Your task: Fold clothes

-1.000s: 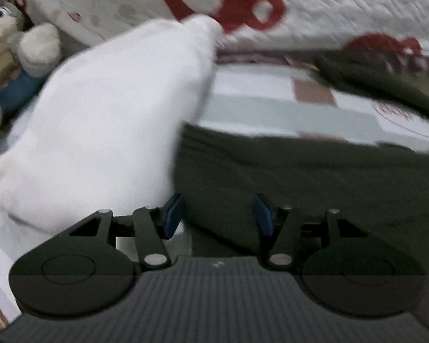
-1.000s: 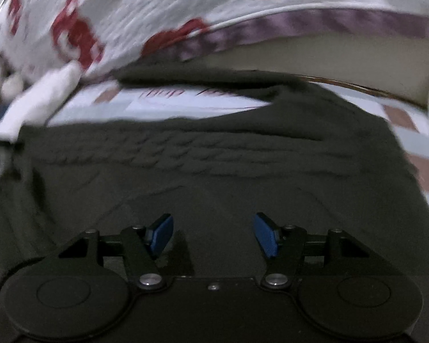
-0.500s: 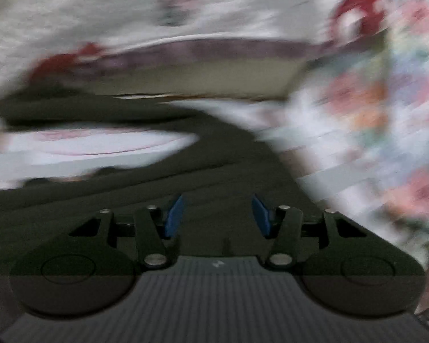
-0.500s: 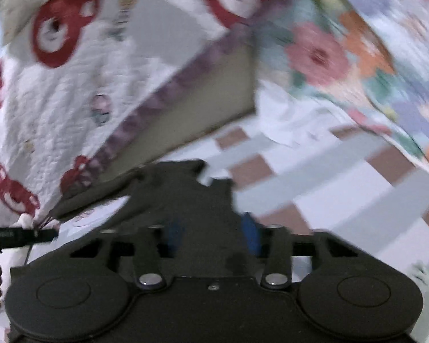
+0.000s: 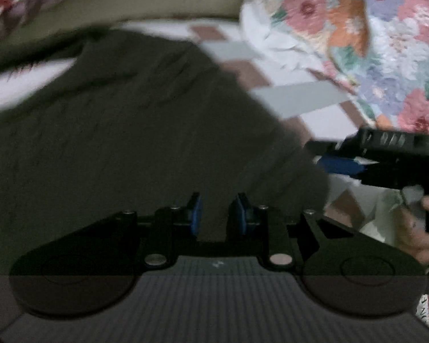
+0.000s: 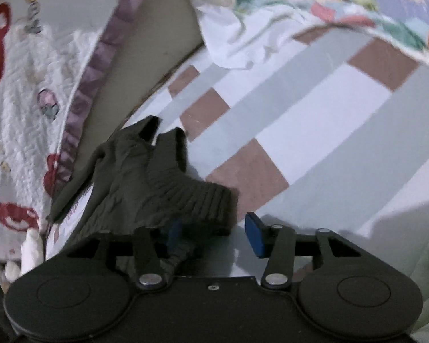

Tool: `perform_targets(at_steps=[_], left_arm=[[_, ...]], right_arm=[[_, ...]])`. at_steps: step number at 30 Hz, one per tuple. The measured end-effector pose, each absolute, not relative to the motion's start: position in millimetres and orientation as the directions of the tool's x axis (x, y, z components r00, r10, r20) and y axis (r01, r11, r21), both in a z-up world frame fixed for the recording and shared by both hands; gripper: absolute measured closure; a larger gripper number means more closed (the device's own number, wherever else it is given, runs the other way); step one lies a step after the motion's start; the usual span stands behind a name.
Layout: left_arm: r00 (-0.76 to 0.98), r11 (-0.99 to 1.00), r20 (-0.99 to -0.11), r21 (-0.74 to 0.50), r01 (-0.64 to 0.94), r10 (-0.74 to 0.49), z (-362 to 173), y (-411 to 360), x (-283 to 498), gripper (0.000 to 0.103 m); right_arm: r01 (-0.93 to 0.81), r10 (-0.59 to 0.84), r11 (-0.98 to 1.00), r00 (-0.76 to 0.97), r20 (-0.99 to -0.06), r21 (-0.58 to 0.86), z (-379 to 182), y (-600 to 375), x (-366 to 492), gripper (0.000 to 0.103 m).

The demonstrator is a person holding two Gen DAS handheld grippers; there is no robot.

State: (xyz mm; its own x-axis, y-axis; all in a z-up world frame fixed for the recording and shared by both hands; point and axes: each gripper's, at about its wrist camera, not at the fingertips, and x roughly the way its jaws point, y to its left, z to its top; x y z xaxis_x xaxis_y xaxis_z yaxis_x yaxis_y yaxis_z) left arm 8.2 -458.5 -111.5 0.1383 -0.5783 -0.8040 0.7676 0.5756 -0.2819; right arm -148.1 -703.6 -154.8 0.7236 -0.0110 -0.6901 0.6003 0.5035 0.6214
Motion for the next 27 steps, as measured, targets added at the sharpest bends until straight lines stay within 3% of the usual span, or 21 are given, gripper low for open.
perform_targets(at_steps=[4, 10, 11, 12, 13, 16, 19, 20, 22, 24, 27], left_arm=[[0.157, 0.591, -0.807, -0.269, 0.760, -0.569, -116.4, -448.0, 7.6, 0.078], [0.196, 0.585, -0.795, -0.231, 0.778, -0.575, -115.5, -450.8, 5.3, 0.078], [0.201, 0.587, -0.796, -0.225, 0.777, -0.571, -116.8, -450.9, 4.8, 0.078], [0.203, 0.592, -0.797, -0.226, 0.774, -0.569, -117.8, -451.1, 5.7, 0.078], [0.204, 0.597, -0.797, -0.228, 0.769, -0.568, -118.8, -451.4, 6.9, 0.078], [0.208, 0.570, -0.769, -0.234, 0.788, -0.604, -114.3, -445.5, 4.9, 0.077], [0.189, 0.513, -0.749, -0.227, 0.828, -0.636, -107.3, -445.5, -6.1, 0.075], [0.167, 0.491, -0.742, -0.241, 0.837, -0.649, -104.8, -446.1, -9.7, 0.075], [0.091, 0.444, -0.750, -0.285, 0.849, -0.655, -105.6, -452.0, -16.8, 0.067], [0.034, 0.438, -0.783, -0.311, 0.844, -0.621, -114.6, -458.2, -22.1, 0.066], [-0.025, 0.424, -0.808, -0.334, 0.842, -0.588, -124.6, -460.0, -27.5, 0.065]], right_arm=[[0.594, 0.042, 0.414, 0.745, -0.666, 0.690, -168.4, -704.4, -141.2, 0.043], [0.558, -0.024, 0.564, 0.748, -0.663, 0.609, -163.2, -698.0, -115.9, 0.039], [0.541, -0.022, 0.561, 0.766, -0.642, 0.626, -166.3, -698.2, -114.4, 0.047], [0.526, -0.016, 0.551, 0.783, -0.622, 0.648, -169.5, -698.7, -113.5, 0.097], [0.509, -0.025, 0.520, 0.812, -0.584, 0.686, -171.9, -699.7, -116.2, 0.093], [0.287, -0.145, 0.392, 0.957, -0.249, 0.874, -155.4, -706.6, -151.3, 0.094], [0.318, -0.289, 0.559, 0.940, -0.180, 0.766, -95.8, -701.5, -173.1, 0.096], [0.339, -0.328, 0.621, 0.931, -0.159, 0.707, -78.5, -696.0, -180.4, 0.101], [0.444, -0.407, 0.682, 0.891, -0.203, 0.581, -66.1, -696.7, -186.6, 0.102], [0.539, -0.465, 0.697, 0.842, -0.274, 0.472, -64.2, -701.8, -189.2, 0.102], [0.558, -0.382, 0.651, 0.827, -0.413, 0.514, -83.2, -709.6, -190.0, 0.100]])
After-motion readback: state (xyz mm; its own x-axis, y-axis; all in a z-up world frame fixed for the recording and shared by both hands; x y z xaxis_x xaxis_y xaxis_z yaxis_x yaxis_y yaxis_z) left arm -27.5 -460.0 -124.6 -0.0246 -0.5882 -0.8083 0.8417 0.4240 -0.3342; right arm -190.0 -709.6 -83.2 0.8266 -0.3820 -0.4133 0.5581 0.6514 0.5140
